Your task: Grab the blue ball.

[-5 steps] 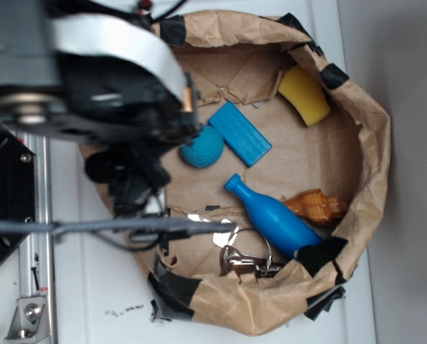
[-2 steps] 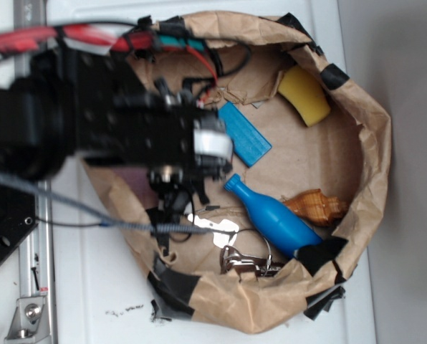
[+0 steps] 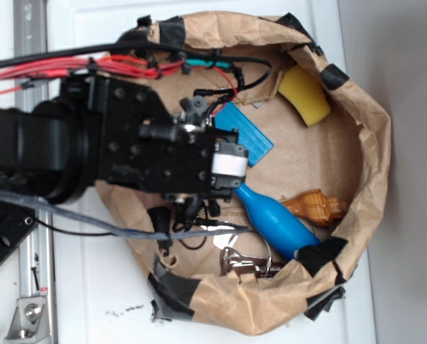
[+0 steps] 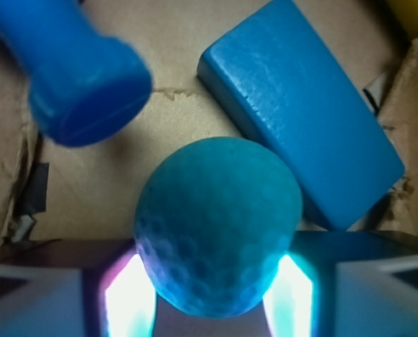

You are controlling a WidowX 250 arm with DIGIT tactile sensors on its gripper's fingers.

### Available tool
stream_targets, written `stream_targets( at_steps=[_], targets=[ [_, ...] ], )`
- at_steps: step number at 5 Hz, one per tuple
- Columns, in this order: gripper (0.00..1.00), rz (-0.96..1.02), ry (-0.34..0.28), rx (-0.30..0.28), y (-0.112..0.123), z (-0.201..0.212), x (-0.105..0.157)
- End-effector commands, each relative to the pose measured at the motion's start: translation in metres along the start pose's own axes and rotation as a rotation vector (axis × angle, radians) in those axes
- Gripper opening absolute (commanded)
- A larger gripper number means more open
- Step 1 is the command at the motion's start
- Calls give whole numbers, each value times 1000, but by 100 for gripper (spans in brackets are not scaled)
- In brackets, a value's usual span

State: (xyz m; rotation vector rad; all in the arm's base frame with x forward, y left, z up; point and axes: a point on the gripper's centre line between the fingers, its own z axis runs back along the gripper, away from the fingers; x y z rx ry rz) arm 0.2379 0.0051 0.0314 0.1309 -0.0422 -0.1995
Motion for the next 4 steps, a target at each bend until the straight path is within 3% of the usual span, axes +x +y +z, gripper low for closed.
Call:
stream_targets(
  at_steps=[1,2,3,4],
  targets=[
    [0,246,46,-44,41,104,-17],
    [0,413,22,-35,51,153,-25],
    [0,634,-51,-128,49,160,-32],
    [0,697,-48,-127,48,154,-33]
  ],
)
